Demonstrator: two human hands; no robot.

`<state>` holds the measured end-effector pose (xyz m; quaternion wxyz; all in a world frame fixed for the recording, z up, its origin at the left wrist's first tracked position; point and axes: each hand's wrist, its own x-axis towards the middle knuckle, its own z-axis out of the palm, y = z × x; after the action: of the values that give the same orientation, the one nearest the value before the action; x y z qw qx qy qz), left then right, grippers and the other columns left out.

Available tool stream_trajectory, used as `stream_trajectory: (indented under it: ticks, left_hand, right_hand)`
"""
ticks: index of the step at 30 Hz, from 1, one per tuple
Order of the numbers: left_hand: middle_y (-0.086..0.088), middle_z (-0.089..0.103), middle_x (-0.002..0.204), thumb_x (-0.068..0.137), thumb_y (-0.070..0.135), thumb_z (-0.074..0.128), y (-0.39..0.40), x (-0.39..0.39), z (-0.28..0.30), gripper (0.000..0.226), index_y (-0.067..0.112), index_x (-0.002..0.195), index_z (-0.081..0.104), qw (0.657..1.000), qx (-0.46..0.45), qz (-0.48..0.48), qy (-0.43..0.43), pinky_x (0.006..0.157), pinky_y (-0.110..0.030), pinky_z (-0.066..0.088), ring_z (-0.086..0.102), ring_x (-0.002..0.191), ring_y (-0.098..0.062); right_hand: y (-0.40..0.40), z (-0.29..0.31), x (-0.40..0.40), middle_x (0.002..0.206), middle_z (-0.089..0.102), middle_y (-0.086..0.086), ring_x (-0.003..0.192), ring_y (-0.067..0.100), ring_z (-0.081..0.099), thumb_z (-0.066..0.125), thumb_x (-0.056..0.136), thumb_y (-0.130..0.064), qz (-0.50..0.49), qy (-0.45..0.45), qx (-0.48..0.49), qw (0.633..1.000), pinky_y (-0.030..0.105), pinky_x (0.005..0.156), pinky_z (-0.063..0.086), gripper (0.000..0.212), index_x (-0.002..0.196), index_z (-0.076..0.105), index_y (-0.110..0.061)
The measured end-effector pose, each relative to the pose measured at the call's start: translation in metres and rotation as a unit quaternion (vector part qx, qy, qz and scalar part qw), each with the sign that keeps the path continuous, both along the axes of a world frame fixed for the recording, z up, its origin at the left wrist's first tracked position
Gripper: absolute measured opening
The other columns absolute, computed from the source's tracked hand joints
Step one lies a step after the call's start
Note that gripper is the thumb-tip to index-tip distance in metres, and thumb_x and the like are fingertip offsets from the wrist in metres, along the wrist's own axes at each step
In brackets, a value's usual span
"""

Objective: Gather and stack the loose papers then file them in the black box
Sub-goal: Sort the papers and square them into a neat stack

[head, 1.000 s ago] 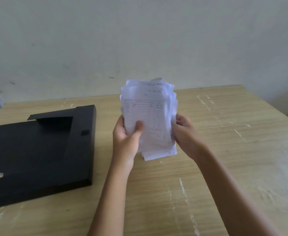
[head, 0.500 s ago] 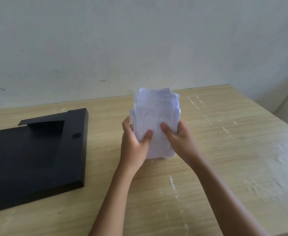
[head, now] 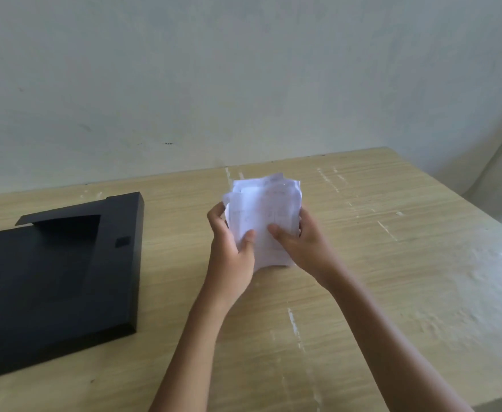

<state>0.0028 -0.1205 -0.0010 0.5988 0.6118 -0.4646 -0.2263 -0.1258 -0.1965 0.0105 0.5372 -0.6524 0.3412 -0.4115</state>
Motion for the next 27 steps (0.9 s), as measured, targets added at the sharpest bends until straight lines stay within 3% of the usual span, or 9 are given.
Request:
stream_trajectory:
  ticks: [4, 7, 9, 13, 16, 19, 22, 24, 27]
  left_hand:
    - [0.002, 0.076, 0.100, 0.098, 0.022, 0.067, -0.001, 0.015, -0.009, 0.014, 0.022, 0.112, 0.064, 0.992, 0.084, -0.003, 0.090, 0.075, -0.036, 0.060, 0.073, 0.100, -0.023]
    - [0.004, 0.077, 0.102, 0.098, 0.021, 0.068, 0.002, 0.013, 0.000, 0.026, 0.028, 0.121, 0.059, 0.993, 0.018, -0.006, 0.114, 0.066, -0.028, 0.059, 0.075, 0.092, -0.013]
    - [0.005, 0.073, 0.106, 0.099, 0.016, 0.066, -0.001, 0.013, -0.003, 0.034, 0.031, 0.126, 0.052, 0.996, -0.023, -0.002, 0.084, 0.071, -0.019, 0.057, 0.072, 0.092, -0.006]
    - [0.028, 0.059, 0.111, 0.101, 0.013, 0.060, -0.004, 0.003, -0.019, 0.049, 0.030, 0.139, 0.033, 0.999, 0.020, -0.016, -0.022, 0.078, -0.006, 0.048, 0.061, 0.100, 0.013]
    - [0.034, 0.063, 0.104, 0.101, 0.013, 0.059, -0.009, 0.002, -0.027, 0.043, 0.034, 0.127, 0.031, 0.998, -0.017, 0.025, -0.052, 0.076, -0.018, 0.056, 0.065, 0.093, 0.007]
    - [0.022, 0.065, 0.106, 0.102, 0.014, 0.058, -0.013, 0.002, -0.033, 0.039, 0.036, 0.122, 0.033, 0.999, 0.022, 0.005, -0.029, 0.081, -0.026, 0.057, 0.067, 0.099, -0.001]
    - [0.015, 0.071, 0.105, 0.098, 0.014, 0.064, -0.015, 0.006, -0.035, 0.029, 0.032, 0.120, 0.056, 0.999, 0.032, 0.015, 0.003, 0.081, -0.020, 0.055, 0.069, 0.098, -0.003]
    - [0.008, 0.075, 0.100, 0.095, 0.014, 0.070, -0.016, 0.010, -0.034, 0.021, 0.026, 0.111, 0.065, 0.998, 0.042, 0.023, 0.030, 0.078, -0.028, 0.059, 0.073, 0.093, -0.010]
    - [0.004, 0.077, 0.099, 0.094, 0.013, 0.071, -0.017, 0.014, -0.034, 0.020, 0.021, 0.112, 0.068, 0.997, 0.052, 0.006, 0.048, 0.080, -0.035, 0.060, 0.074, 0.093, -0.015]
  right_hand:
    - [-0.001, -0.013, -0.004, 0.106, 0.075, 0.006, 0.092, 0.019, 0.075, 0.073, 0.088, -0.017, -0.002, -0.015, 0.070, 0.997, 0.037, 0.067, 0.062, 0.035, 0.119, 0.059, -0.028]
    - [0.003, -0.011, -0.001, 0.105, 0.075, 0.006, 0.091, 0.019, 0.075, 0.071, 0.090, -0.018, -0.004, -0.046, 0.048, 0.998, 0.036, 0.067, 0.062, 0.034, 0.120, 0.059, -0.028]
    - [0.007, -0.012, 0.002, 0.104, 0.074, 0.008, 0.091, 0.022, 0.074, 0.068, 0.092, -0.014, -0.024, -0.066, 0.023, 0.997, 0.036, 0.068, 0.062, 0.032, 0.120, 0.057, -0.024]
    - [0.014, -0.031, 0.007, 0.102, 0.064, -0.008, 0.090, 0.012, 0.067, 0.063, 0.094, -0.014, -0.068, 0.013, -0.045, 0.997, 0.024, 0.069, 0.057, 0.034, 0.118, 0.042, -0.026]
    - [0.017, -0.034, 0.008, 0.105, 0.058, -0.019, 0.091, -0.007, 0.061, 0.058, 0.097, -0.015, -0.088, 0.030, -0.088, 0.992, 0.020, 0.072, 0.054, 0.040, 0.121, 0.031, -0.032]
    - [0.015, -0.040, 0.008, 0.105, 0.059, -0.025, 0.094, -0.015, 0.059, 0.057, 0.097, -0.015, -0.086, 0.075, -0.098, 0.989, 0.015, 0.076, 0.051, 0.043, 0.134, 0.035, -0.024]
    - [0.012, -0.041, 0.004, 0.109, 0.066, -0.016, 0.101, 0.002, 0.065, 0.063, 0.095, -0.018, -0.079, 0.049, -0.053, 0.994, 0.023, 0.082, 0.053, 0.041, 0.130, 0.047, -0.031]
    - [0.011, -0.031, 0.001, 0.111, 0.065, -0.013, 0.101, 0.003, 0.065, 0.067, 0.093, -0.025, -0.070, 0.024, -0.037, 0.997, 0.028, 0.081, 0.053, 0.033, 0.118, 0.050, -0.037]
    - [0.012, -0.007, -0.002, 0.142, 0.046, -0.007, 0.129, 0.009, 0.047, 0.063, 0.093, -0.040, -0.147, 0.065, -0.185, 0.970, 0.034, 0.104, 0.043, 0.055, 0.140, 0.035, -0.039]
